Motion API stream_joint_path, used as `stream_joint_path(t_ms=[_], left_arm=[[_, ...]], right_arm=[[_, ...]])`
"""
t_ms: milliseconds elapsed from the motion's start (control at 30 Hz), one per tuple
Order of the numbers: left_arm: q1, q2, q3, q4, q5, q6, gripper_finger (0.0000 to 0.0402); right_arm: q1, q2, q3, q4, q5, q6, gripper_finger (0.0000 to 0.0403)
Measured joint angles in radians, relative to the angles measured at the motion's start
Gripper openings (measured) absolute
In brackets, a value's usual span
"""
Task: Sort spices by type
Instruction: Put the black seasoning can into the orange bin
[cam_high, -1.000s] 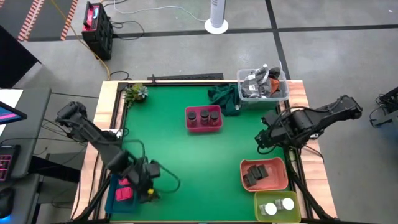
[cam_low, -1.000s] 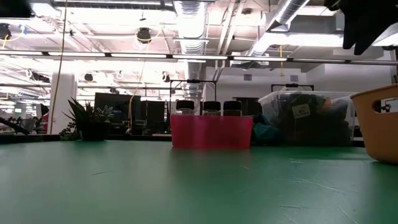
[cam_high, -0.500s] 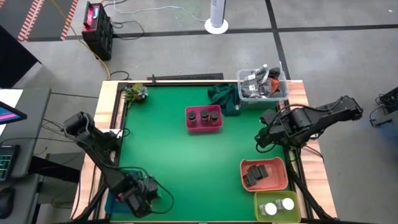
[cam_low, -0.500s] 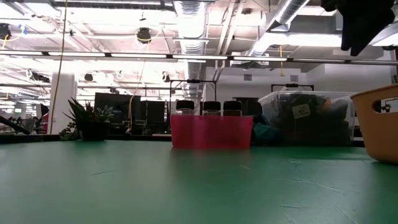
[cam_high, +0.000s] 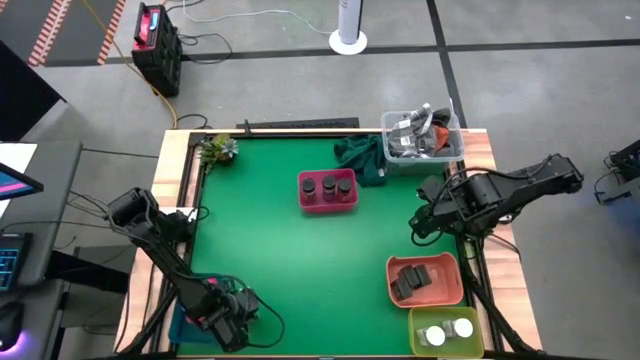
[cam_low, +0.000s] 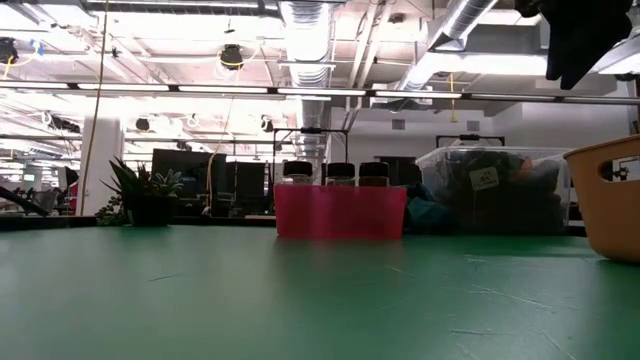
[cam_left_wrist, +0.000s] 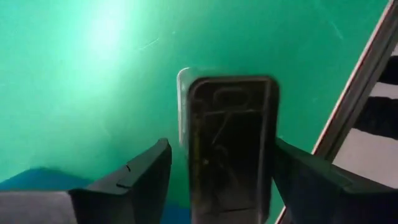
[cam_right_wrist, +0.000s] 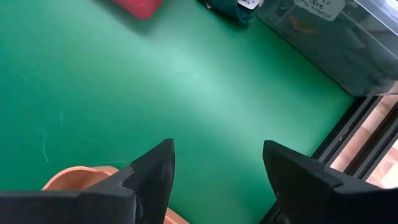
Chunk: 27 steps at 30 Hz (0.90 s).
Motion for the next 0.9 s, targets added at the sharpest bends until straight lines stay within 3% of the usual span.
stream_joint_path(t_ms=[133,367,500,667,900], left_arm=[[0.000,-0.002,0.000,-0.003,-0.036,0.001,0.0229],[0.004,-0.008,0.000,-0.008,-0.088,-0.010,0.0148],[0.023,-0.012,0.000,-0.011,-0.083,0.052,0.0115],[0.087,-0.014,0.000,-0.032,-0.053,0.154,0.0120],[0.241,-0.021,0.000,-0.043,0.006,0.409,0.0134]], right_arm=[[0.000,0.000,0.000,0.000,0.000,0.000,0.0272],[0.000,0.000,0.000,0.004,0.000,-0.008,0.0272],[0.000,0.000,0.000,0.018,0.000,-0.009,0.0272],[0.000,0.000,0.000,0.026,0.000,-0.009,0.0272],[0.008,0.000,0.000,0.110,-0.013,-0.008,0.0272]])
